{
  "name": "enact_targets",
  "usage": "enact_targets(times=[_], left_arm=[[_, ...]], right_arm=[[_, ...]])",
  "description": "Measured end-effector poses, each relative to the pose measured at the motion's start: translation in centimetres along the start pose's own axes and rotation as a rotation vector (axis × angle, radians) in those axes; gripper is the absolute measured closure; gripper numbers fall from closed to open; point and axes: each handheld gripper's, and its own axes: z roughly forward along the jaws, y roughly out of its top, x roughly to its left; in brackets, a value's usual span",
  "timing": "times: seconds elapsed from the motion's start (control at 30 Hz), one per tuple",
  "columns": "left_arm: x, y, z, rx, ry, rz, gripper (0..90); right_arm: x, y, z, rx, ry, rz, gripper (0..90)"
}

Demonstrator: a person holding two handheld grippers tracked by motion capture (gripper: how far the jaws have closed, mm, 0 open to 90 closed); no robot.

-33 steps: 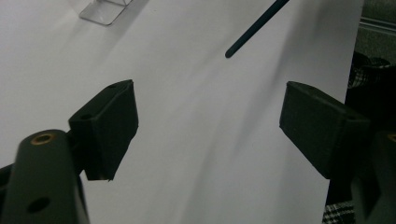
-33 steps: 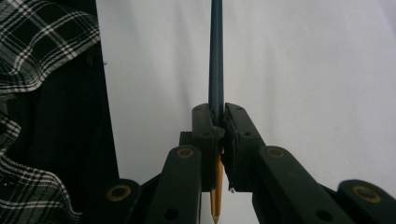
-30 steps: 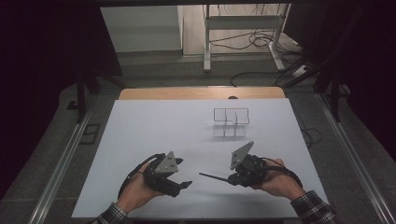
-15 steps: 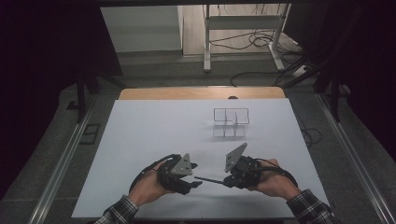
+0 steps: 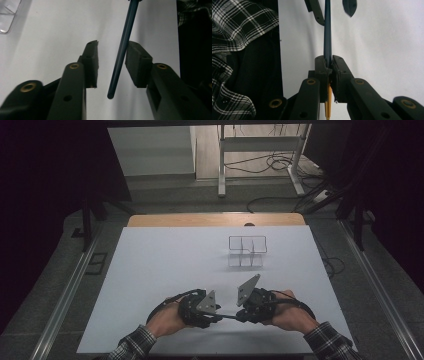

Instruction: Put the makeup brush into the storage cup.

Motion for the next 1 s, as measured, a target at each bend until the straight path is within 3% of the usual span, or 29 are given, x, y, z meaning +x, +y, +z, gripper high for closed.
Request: enact_targets(times=[0.13, 0.27, 0.33, 0.53, 0.6, 0.77, 1.0], left_arm=[[-0.03, 0.10, 0.32, -0.001, -0.029, 0.016, 76.6], [-0.35, 0.13, 0.50, 0.009, -0.053, 0.037, 82.3], [-0.44, 0.22, 0.49, 0.040, -0.065, 0.072, 84.3], [-0.79, 0.14, 0.74, 0.022, -0.056, 0.042, 85.2], [-0.83, 0.13, 0.72, 0.024, -0.048, 0.035, 85.1], [-0.78, -0.03, 0.76, 0.026, -0.031, 0.025, 85.1], [-0.79, -0.51, 0.33, 0.026, -0.012, -0.021, 85.1]], right_arm=[[-0.03, 0.05, 0.06, -0.002, -0.001, -0.001, 83.0], [-0.14, 0.00, 0.07, 0.000, 0.007, -0.003, 82.8], [-0.14, -0.05, 0.09, 0.002, 0.000, -0.014, 81.8], [-0.37, -0.25, 0.29, -0.011, 0.009, 0.006, 79.7], [-0.40, -0.26, 0.17, -0.009, -0.012, 0.003, 78.2], [-0.43, -0.37, 0.16, -0.022, -0.008, 0.010, 72.8], [-0.56, -0.62, -0.20, -0.040, -0.040, 0.020, 66.0]])
